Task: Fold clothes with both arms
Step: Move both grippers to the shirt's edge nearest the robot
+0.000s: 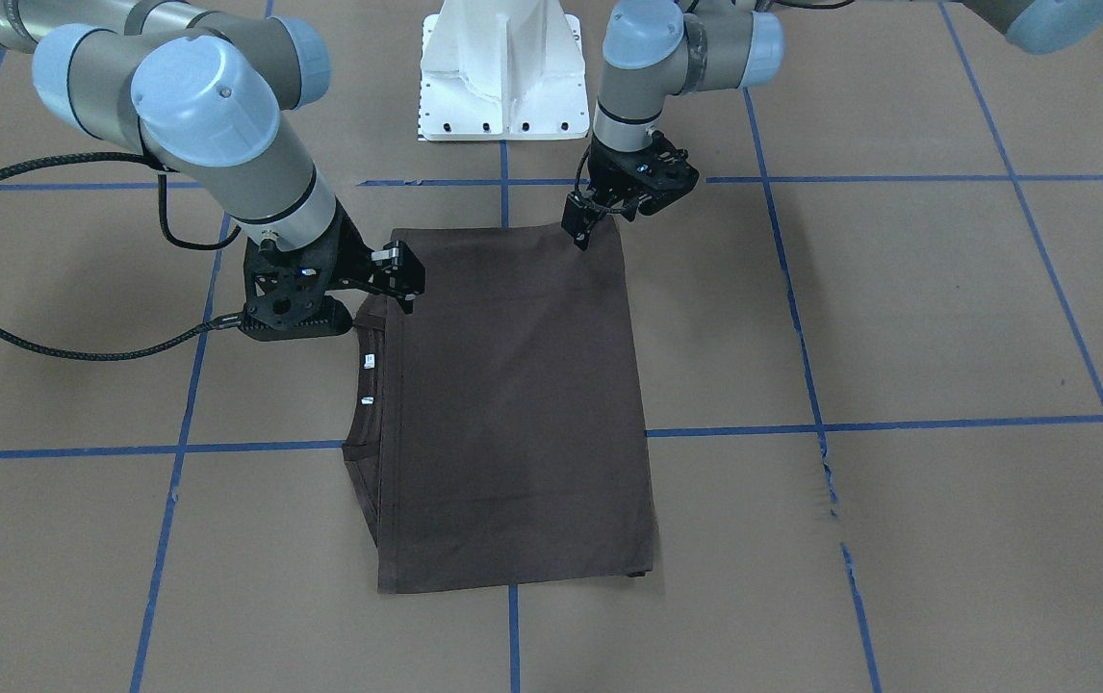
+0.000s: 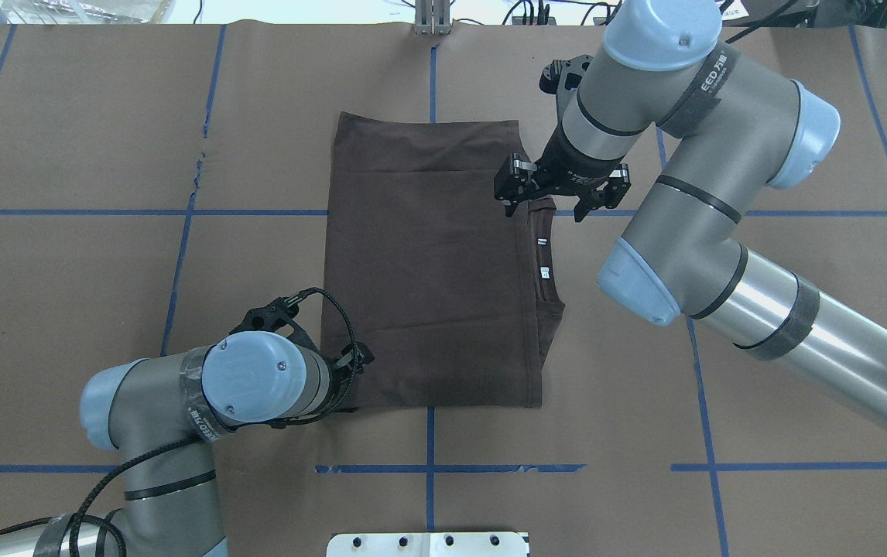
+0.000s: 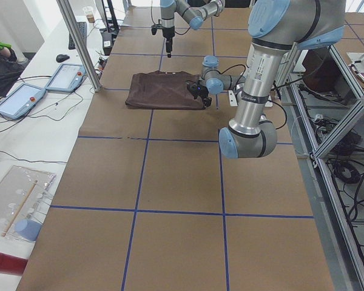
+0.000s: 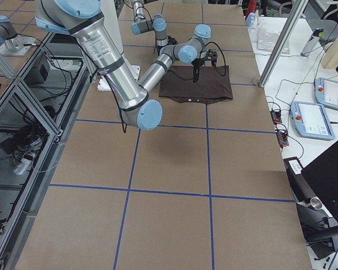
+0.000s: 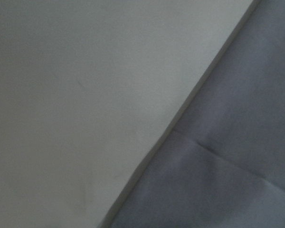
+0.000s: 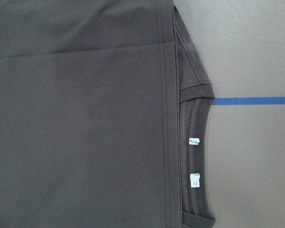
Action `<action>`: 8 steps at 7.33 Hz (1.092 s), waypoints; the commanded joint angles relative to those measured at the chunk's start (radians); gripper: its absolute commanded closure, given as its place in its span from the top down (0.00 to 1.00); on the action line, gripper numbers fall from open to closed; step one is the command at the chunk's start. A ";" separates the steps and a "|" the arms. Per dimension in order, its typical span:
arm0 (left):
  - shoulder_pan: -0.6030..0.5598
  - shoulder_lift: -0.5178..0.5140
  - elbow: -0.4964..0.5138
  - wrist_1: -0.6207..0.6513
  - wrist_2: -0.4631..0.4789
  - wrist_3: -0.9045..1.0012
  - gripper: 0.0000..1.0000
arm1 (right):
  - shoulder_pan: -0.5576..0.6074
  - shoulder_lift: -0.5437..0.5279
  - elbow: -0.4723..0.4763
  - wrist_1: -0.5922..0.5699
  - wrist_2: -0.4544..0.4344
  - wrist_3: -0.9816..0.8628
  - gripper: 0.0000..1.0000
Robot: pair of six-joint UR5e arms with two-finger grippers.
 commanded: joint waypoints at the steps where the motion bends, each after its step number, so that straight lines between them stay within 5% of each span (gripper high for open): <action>1: 0.006 0.002 0.006 -0.001 0.000 -0.001 0.92 | 0.000 -0.001 0.000 0.001 0.000 -0.002 1.00; 8: 0.016 -0.003 0.014 -0.001 0.000 0.005 0.59 | 0.001 -0.005 -0.002 -0.001 0.000 -0.003 1.00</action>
